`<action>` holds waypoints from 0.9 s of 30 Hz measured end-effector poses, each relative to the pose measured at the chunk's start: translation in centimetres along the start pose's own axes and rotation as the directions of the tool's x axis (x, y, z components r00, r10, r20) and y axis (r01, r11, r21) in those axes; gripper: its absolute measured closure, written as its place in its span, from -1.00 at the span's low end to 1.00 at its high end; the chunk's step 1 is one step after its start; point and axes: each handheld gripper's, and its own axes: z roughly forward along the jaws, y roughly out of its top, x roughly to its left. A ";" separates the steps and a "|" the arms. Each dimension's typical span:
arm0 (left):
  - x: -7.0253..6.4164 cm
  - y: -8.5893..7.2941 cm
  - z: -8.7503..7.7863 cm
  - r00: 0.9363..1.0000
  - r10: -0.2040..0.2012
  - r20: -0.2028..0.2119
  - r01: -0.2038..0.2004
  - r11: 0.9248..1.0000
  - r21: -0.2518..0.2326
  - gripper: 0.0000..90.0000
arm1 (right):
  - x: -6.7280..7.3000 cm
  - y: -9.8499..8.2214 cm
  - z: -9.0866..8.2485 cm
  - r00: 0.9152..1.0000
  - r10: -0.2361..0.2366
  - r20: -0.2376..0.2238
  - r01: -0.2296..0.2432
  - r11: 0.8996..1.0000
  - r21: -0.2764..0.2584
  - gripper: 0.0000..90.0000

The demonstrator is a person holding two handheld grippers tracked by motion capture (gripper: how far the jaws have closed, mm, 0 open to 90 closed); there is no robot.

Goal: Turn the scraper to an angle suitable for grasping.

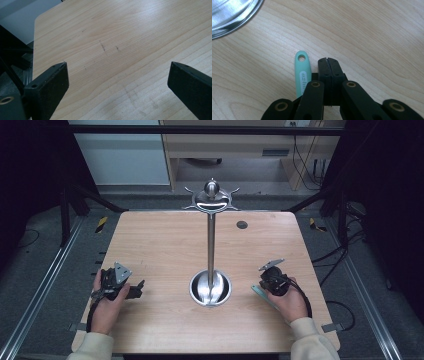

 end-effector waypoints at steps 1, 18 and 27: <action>0.0 0.0 0.0 1.000 -0.001 0.000 0.001 1.000 0.000 -0.93 | 0.0 0.0 0.0 1.000 0.001 -0.004 -0.001 1.000 0.004 1.00; 0.0 0.0 0.0 1.000 0.000 0.001 0.000 1.000 0.000 -0.93 | 1.2 -0.2 0.0 0.994 -0.058 -0.091 0.060 0.998 0.022 1.00; 0.0 0.0 0.0 1.000 0.000 0.003 0.000 1.000 0.000 -0.92 | 3.2 -0.6 -0.6 0.971 -0.167 -0.171 0.174 0.984 0.025 1.00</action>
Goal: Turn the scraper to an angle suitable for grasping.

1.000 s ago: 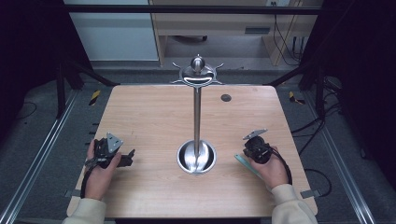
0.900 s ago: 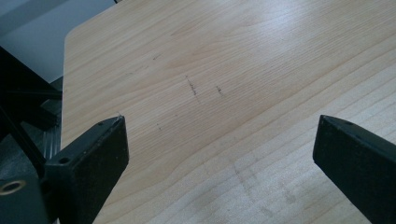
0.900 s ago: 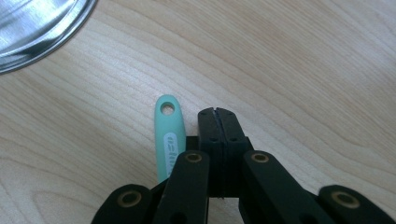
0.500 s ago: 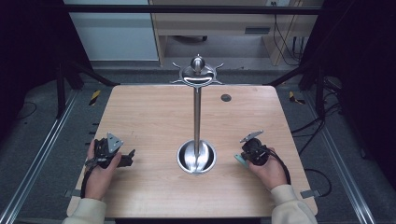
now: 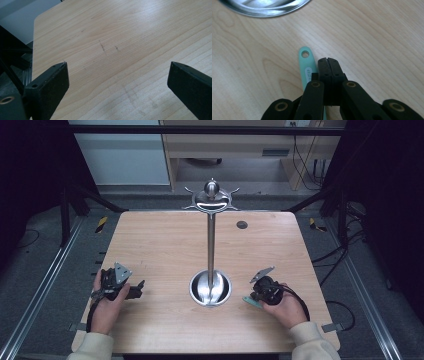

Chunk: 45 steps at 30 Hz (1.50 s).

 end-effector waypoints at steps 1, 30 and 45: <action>0.0 0.0 0.0 1.000 0.000 0.000 0.000 1.000 -0.001 -0.92 | 0.2 -0.1 0.0 1.000 -0.002 -0.004 0.002 1.000 -0.003 1.00; -0.3 0.0 0.1 1.000 0.010 0.005 -0.010 1.000 0.001 -0.92 | 1.4 2.2 -2.8 0.987 -0.144 -0.073 0.153 0.977 0.151 0.75; -0.4 0.0 0.2 1.000 0.016 0.012 -0.016 1.000 0.007 -0.92 | 1.2 1.7 -1.2 0.985 -0.139 -0.102 0.160 0.956 0.247 0.54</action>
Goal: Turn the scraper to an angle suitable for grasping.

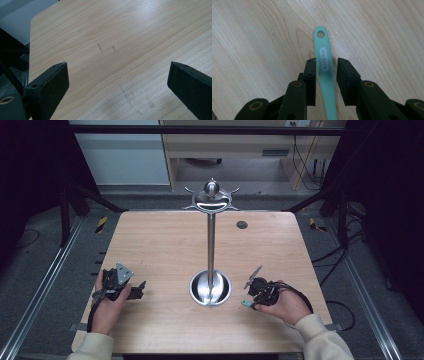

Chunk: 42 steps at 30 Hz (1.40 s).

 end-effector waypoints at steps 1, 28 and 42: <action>0.0 0.0 0.0 1.000 0.000 0.001 0.000 1.000 0.000 -0.92 | 0.0 0.0 0.2 1.000 0.000 -0.001 0.000 1.000 0.000 0.53; 0.0 0.0 0.0 1.000 0.001 0.002 -0.001 1.000 0.001 -0.92 | -0.4 0.5 1.0 1.000 -0.011 -0.030 0.013 0.998 0.055 0.56; 0.0 0.0 0.1 1.000 0.009 0.004 -0.009 1.000 0.008 -0.92 | 0.1 0.7 0.9 1.000 -0.023 -0.002 0.023 0.997 0.075 0.64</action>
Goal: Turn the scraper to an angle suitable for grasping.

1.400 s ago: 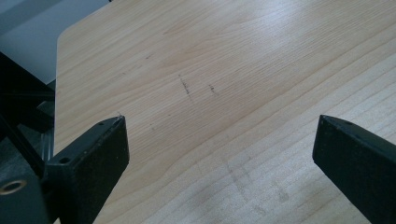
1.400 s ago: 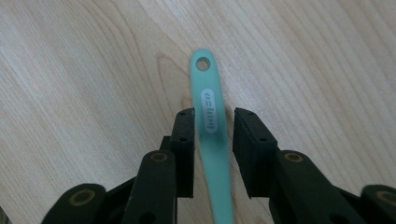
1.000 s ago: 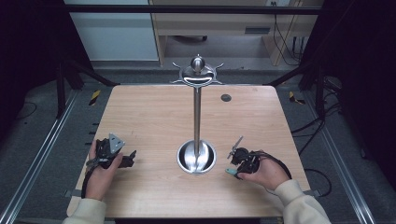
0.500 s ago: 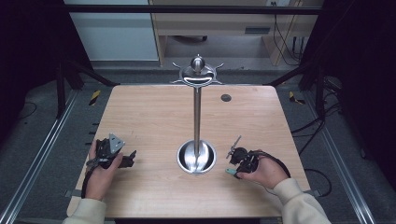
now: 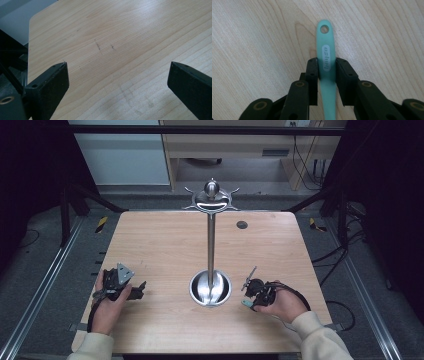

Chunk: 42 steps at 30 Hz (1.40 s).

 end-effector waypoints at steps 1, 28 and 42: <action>0.0 0.0 0.0 1.000 0.000 0.000 0.000 1.000 0.000 -0.92 | 0.0 0.0 0.0 1.000 -0.003 0.004 0.003 1.000 -0.001 0.64; 0.0 0.0 0.0 1.000 -0.001 0.005 0.001 1.000 0.002 -0.92 | -0.3 0.4 -4.3 0.995 -0.026 0.098 0.033 0.997 -0.072 0.66; 0.0 0.0 0.0 1.000 -0.003 0.006 0.003 1.000 0.002 -0.92 | -0.9 0.7 -9.7 0.986 -0.005 0.167 0.033 0.985 -0.168 0.66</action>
